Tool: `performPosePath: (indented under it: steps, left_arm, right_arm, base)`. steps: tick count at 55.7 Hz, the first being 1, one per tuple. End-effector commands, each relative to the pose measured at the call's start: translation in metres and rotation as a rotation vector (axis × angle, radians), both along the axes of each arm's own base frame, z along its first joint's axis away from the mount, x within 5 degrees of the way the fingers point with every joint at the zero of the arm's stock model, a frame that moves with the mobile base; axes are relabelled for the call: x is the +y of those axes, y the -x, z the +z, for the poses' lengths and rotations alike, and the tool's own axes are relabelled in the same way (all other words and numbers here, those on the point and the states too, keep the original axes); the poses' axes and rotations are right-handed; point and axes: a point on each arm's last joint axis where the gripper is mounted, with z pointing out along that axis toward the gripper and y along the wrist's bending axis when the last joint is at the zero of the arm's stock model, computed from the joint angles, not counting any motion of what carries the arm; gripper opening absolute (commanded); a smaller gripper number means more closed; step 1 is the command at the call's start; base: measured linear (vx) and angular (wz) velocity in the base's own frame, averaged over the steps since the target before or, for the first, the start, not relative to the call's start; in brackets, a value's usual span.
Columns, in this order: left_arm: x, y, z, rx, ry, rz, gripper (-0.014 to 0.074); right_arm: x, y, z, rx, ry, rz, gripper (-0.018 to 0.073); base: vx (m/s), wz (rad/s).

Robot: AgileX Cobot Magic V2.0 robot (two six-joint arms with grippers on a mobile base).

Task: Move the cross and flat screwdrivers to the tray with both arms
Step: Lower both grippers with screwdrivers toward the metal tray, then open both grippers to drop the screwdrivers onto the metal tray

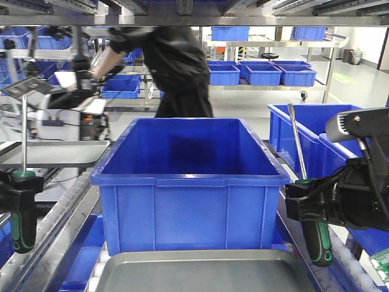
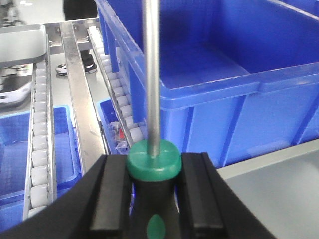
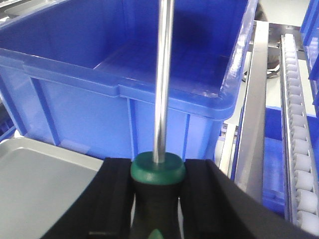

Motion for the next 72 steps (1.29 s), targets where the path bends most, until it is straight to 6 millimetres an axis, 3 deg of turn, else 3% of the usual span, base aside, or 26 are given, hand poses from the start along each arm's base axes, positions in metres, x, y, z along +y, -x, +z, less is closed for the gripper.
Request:
performPosePath:
  steps: [1,9,15,17,18,24,32,41,55,65,72]
  left_arm:
    - [0.001,0.003,0.021,-0.117,0.051,0.035,0.0003]
    - [-0.004,0.004,0.021,-0.075,0.169,0.019,0.0003]
    - [-0.019,0.000,0.013,-0.004,0.216,-0.054,0.0003]
    - [-0.026,-0.002,0.008,0.032,0.223,-0.084,0.0003]
    - [-0.052,-0.011,-0.011,0.147,0.244,-0.171,0.0003]
    - [-0.077,-0.017,-0.031,0.253,0.254,-0.246,0.0003]
    - [-0.101,-0.022,-0.053,0.363,0.256,-0.306,0.0005]
    - [-0.113,-0.033,-0.078,0.450,0.247,-0.311,0.0034]
    - [-0.119,-0.041,-0.105,0.576,0.229,-0.322,0.0219]
    - [-0.119,-0.040,-0.102,0.568,0.229,-0.325,0.0387]
    - [-0.117,-0.040,-0.094,0.516,0.231,-0.317,0.0435]
  right_arm:
    - [-0.002,0.003,0.024,-0.140,-0.035,-0.002,-0.0008]
    - [0.000,0.004,0.021,-0.099,-0.065,-0.001,-0.0008]
    - [0.011,0.003,0.007,0.046,-0.107,0.036,-0.0008]
    - [0.017,0.001,-0.001,0.087,-0.105,0.052,-0.0008]
    - [0.035,-0.007,-0.017,0.169,-0.112,0.091,-0.0008]
    - [0.053,-0.016,-0.038,0.257,-0.111,0.117,-0.0008]
    - [0.059,-0.024,-0.058,0.363,-0.093,0.118,-0.0007]
    - [0.062,-0.029,-0.069,0.410,-0.092,0.104,0.0019]
    - [0.062,-0.032,-0.078,0.460,-0.058,0.100,0.0214]
    - [0.061,-0.034,-0.078,0.436,-0.046,0.098,0.0440]
    - [0.061,-0.034,-0.073,0.405,-0.064,0.097,0.0545]
  base:
    - [0.00,0.00]
    - [0.00,0.00]
    - [0.00,0.00]
    - [0.00,0.00]
    - [0.00,0.00]
    - [0.00,0.00]
    - [0.00,0.00]
    - [0.00,0.00]
    - [0.00,0.00]
    - [0.00,0.00]
    - [0.00,0.00]
